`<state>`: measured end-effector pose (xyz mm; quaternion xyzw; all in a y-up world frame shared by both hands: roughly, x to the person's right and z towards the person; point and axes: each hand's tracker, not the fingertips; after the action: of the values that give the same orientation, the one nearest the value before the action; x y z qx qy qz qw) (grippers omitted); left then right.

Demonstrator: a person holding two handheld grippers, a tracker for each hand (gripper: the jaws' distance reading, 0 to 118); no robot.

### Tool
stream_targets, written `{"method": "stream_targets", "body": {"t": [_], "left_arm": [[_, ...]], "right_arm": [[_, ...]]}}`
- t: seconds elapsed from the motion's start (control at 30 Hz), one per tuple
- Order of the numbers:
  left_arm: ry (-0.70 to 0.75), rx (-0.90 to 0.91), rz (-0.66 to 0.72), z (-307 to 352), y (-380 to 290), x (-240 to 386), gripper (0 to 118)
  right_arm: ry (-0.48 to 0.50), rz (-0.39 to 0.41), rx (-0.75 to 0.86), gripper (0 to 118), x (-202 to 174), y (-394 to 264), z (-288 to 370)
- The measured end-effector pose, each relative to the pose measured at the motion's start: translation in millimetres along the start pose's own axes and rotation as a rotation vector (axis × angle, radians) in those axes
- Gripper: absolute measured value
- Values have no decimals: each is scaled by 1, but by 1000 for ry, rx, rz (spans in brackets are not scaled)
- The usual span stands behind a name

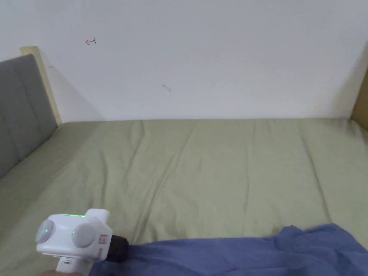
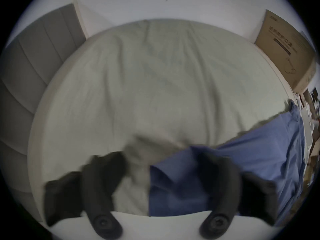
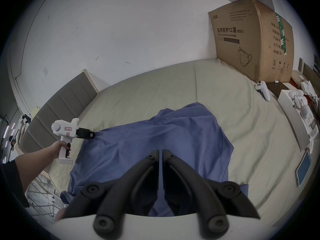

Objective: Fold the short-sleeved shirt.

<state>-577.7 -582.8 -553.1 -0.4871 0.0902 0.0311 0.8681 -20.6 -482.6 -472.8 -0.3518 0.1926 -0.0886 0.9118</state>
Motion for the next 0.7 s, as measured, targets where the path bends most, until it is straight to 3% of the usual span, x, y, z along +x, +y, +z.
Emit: {"method": "stream_targets", "body": {"t": [0.03, 0.23, 0.33, 0.37, 0.4, 0.43, 0.57, 0.67, 0.7], "left_arm": [[7, 28, -19, 8, 2, 2, 0], [-32, 80, -57, 38, -5, 9, 0], [-91, 97, 12, 52, -1, 2, 0], [-101, 106, 14, 56, -2, 1, 0], [-101, 112, 7, 59, -4, 1, 0], [-100, 118, -5, 66, -2, 4, 0], [-103, 109, -42, 69, -4, 8, 0], [-91, 90, -58, 63, -8, 9, 0], [-81, 86, -64, 63, -6, 9, 0]], "right_arm": [[5, -3, 0, 5, 4, 5, -1], [37, -68, 9, 5, 43, 79, -45], [-38, -59, -54, 10, 59, 122, -95], [-71, -59, -118, 35, 65, 138, -120], [-85, -88, -214, 79, 73, 149, -147], [-120, -93, -305, 111, 78, 154, -169], [-264, -120, -386, 113, 98, 159, -235], [-256, -74, -470, 108, 102, 155, -273], [-235, -59, -506, 99, 102, 152, -281]]}}
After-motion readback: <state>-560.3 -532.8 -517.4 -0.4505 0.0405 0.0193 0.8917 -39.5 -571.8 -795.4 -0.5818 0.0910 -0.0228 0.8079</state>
